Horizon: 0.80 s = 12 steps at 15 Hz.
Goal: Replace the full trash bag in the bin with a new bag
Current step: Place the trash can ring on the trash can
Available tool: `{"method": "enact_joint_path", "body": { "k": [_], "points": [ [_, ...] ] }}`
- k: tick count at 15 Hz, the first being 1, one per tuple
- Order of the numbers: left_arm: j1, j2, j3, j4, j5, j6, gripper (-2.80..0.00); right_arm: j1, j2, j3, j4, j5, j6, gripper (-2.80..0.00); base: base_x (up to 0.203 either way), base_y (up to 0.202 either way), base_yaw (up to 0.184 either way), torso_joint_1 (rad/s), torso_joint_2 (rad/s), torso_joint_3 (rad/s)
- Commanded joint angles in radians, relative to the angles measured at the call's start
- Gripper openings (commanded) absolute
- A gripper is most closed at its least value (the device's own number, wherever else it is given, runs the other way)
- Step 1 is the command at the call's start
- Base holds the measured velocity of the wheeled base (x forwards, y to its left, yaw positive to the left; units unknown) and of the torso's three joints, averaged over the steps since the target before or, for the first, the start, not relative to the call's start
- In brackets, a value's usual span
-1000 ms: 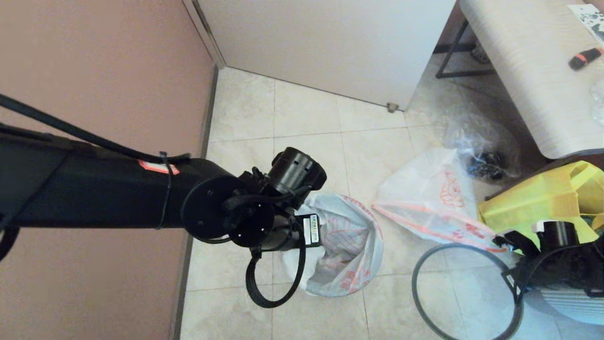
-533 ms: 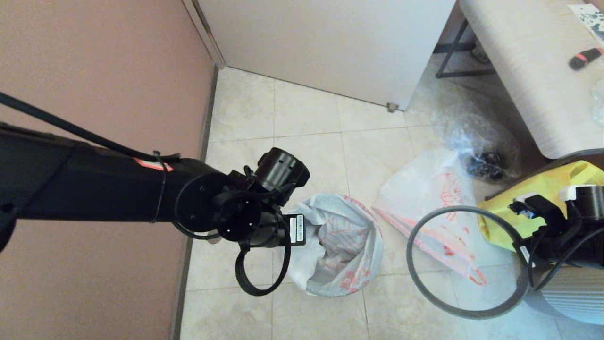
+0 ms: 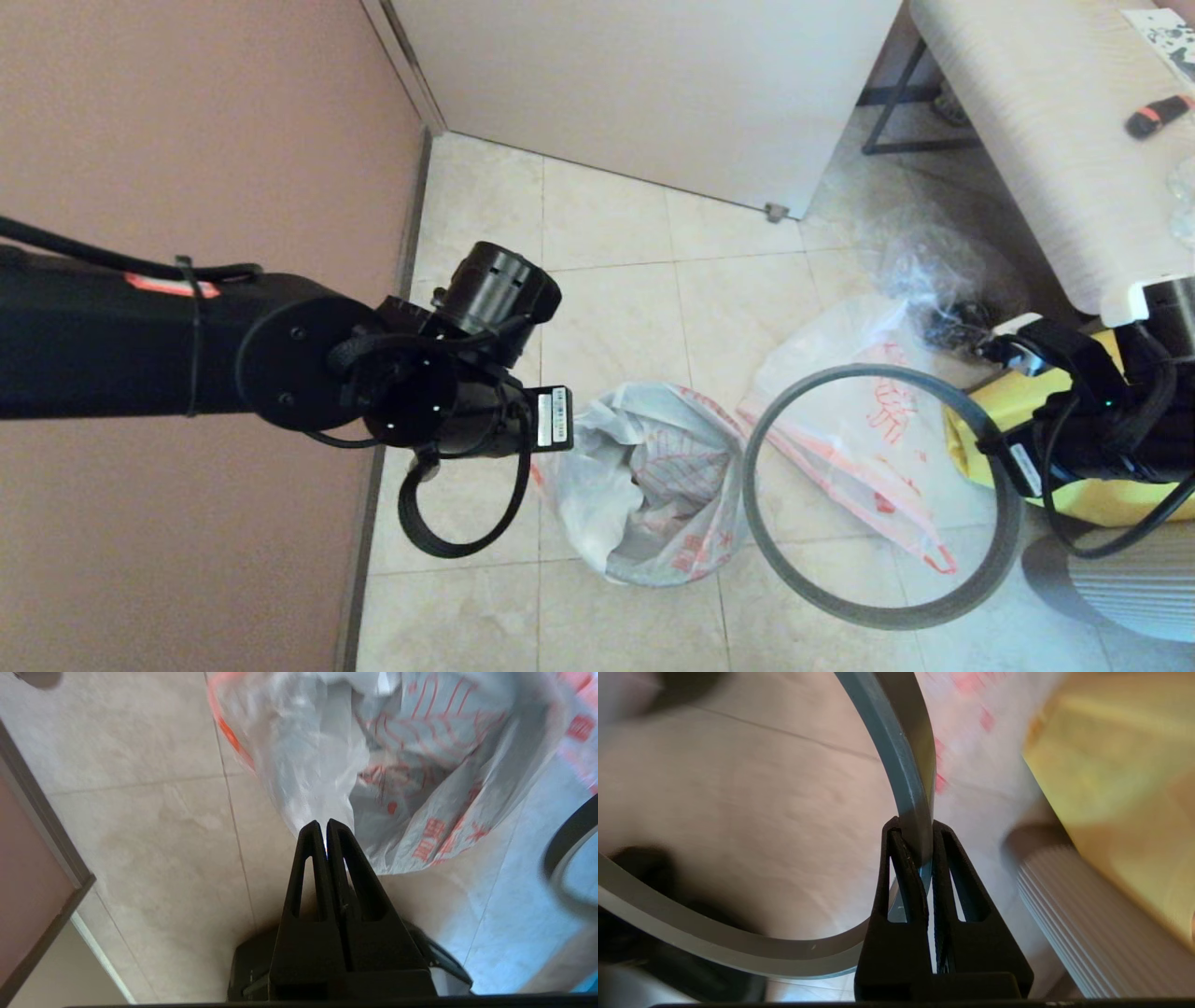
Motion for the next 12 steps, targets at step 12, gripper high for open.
{"method": "enact_joint_path", "body": {
  "k": [12],
  "points": [
    [0.055,-0.080,-0.001,0.002,-0.020,0.026,-2.80,0.355,0.578,-0.747,0.257,-0.138,0.223,-2.80,0.000,0.000,0.000,0.000,0.00,0.000]
  ]
}}
